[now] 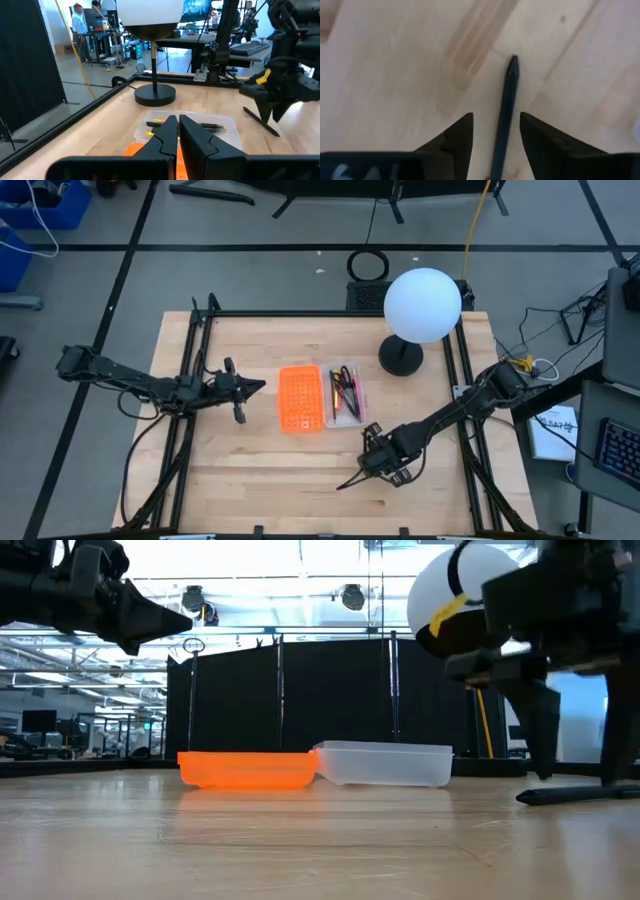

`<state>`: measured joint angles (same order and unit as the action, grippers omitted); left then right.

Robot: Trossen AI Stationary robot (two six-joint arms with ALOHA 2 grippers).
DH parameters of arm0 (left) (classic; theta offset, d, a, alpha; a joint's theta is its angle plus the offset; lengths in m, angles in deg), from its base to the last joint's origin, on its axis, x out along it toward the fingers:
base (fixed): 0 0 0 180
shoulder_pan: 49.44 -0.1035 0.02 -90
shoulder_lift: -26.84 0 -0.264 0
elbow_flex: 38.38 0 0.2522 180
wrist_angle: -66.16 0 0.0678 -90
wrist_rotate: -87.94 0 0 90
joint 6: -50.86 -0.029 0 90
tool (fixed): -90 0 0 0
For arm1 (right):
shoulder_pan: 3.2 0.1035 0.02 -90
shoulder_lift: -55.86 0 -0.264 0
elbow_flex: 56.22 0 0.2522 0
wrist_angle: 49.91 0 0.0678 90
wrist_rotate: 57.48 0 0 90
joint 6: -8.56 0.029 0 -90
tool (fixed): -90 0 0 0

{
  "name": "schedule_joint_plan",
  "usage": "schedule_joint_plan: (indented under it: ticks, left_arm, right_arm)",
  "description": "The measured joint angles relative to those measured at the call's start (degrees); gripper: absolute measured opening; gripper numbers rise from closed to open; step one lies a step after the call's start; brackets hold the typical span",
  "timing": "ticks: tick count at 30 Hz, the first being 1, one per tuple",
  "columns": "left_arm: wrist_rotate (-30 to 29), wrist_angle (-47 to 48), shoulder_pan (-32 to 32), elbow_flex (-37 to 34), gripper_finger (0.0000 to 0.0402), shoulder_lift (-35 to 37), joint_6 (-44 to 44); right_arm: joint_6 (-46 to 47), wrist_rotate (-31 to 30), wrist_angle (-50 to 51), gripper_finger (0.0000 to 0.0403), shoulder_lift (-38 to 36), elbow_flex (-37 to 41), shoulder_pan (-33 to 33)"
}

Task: Pick & place school supplies into a supply box
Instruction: Put the black pen into the orange supply box

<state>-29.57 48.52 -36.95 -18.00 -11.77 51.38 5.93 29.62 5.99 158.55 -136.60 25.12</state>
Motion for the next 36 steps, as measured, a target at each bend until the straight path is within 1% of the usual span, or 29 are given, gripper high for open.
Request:
schedule_joint_plan:
  ticks: [3,7,12,14,19,20,25,28,29,33,36]
  left_arm:
    - [0.0,0.0,0.0,0.0,0.0026,0.0,1.1]
    - [0.3,0.6,0.0,0.0,0.0026,0.0,2.0]
    - [0.5,1.0,0.0,0.0,0.0026,0.0,2.8]
    - [0.5,1.0,0.0,0.0,0.0026,0.0,2.8]
    - [0.5,1.0,0.0,0.0,0.0026,0.0,3.1]
    - [0.5,1.0,0.0,0.0,0.0026,0.0,3.1]
    - [0.5,1.0,0.0,0.0,0.0026,0.0,3.0]
    - [0.5,1.0,0.0,0.0,0.0026,0.0,3.0]
    - [0.5,1.0,0.0,0.0,0.0026,0.0,3.0]
    - [0.5,1.0,0.0,0.0,0.0026,0.0,3.0]
    - [0.5,0.9,0.0,0.0,0.0026,0.0,2.7]
  right_arm:
    - [-0.1,0.0,-2.1,0.0147,0.2,2.6,0.0]
    - [-0.1,0.1,-8.1,0.014,-0.3,7.7,-0.2]
    - [0.4,0.2,-12.5,0.0118,-0.2,12.4,-0.8]
    - [0.5,0.4,-12.7,0.0099,-0.2,13.3,-1.0]
    - [0.7,1.1,-14.1,0.0028,-0.2,14.9,-0.9]
    - [0.2,1.3,-14.2,0.002,-0.2,15.1,-0.9]
    - [-1.6,0.4,-14.3,0.0026,-0.5,15.3,-0.9]
    - [-4.4,-1.4,-10.2,0.0022,-0.6,12.5,-0.7]
    - [-5.4,-1.9,-7.5,0.0019,-0.5,10.9,-0.7]
    - [-7.8,-6.7,3.6,0.0019,-0.3,3.2,-0.9]
    - [-10.9,-8.1,5.1,0.0019,-0.3,-2.2,-1.0]
